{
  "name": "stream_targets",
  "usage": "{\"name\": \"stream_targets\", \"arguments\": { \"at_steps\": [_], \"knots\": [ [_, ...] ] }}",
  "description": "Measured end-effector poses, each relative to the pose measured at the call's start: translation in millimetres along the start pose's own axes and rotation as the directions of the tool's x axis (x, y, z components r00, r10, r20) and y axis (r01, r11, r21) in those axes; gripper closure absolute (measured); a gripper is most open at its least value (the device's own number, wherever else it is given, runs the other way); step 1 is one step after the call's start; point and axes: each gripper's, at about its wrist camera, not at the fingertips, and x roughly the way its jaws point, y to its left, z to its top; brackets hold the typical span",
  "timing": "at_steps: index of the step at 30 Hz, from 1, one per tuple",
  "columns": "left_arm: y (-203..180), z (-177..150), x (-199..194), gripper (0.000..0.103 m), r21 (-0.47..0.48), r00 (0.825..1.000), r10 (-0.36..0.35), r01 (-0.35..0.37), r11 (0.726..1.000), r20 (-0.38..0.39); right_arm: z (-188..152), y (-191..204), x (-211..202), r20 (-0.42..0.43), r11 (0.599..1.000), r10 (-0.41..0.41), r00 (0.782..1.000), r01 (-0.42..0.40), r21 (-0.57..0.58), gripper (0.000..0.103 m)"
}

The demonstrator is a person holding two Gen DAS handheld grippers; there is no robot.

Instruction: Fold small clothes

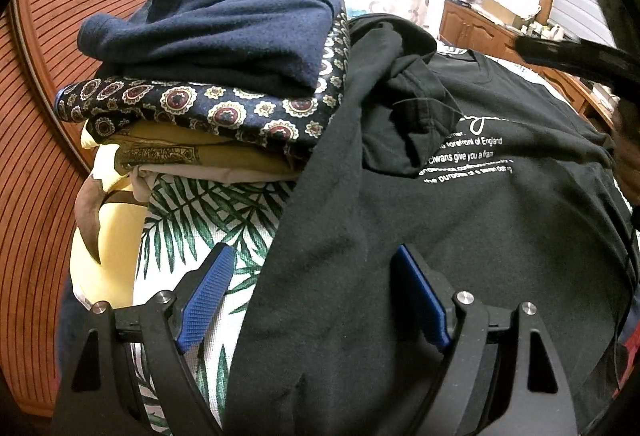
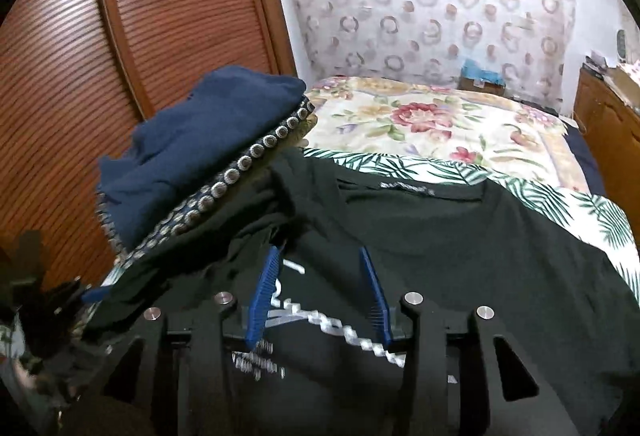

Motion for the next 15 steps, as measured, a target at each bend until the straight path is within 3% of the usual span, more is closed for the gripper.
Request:
{"name": "stream_targets", "arguments": {
  "at_steps": [5, 10, 15],
  "knots": [
    [3.4, -0.2, -6.0, 0.02, -0.002, 0.999, 0.016, -0.016, 1.0, 0.029, -25.4, -34.1, -48.4, 0.015, 1.0, -0.019, 1.0, 0.019, 0.015, 0.059],
    [0.0, 2.2, -29.1, 0.019, 0.012, 0.993, 0.048, -0.05, 0.999, 0.112, -54.5, -86.5, -105.7, 0.032, 0.993, -0.114, 0.993, 0.113, 0.038, 0.058],
    [-22.8, 13.4, -53.1, 0.019, 0.036, 0.982, 0.009, -0.016, 0.999, 0.188, -79.0, -131.2, -151.1, 0.041, 0.975, -0.207, 0.977, 0.203, 0.088, 0.053]
  ]
}}
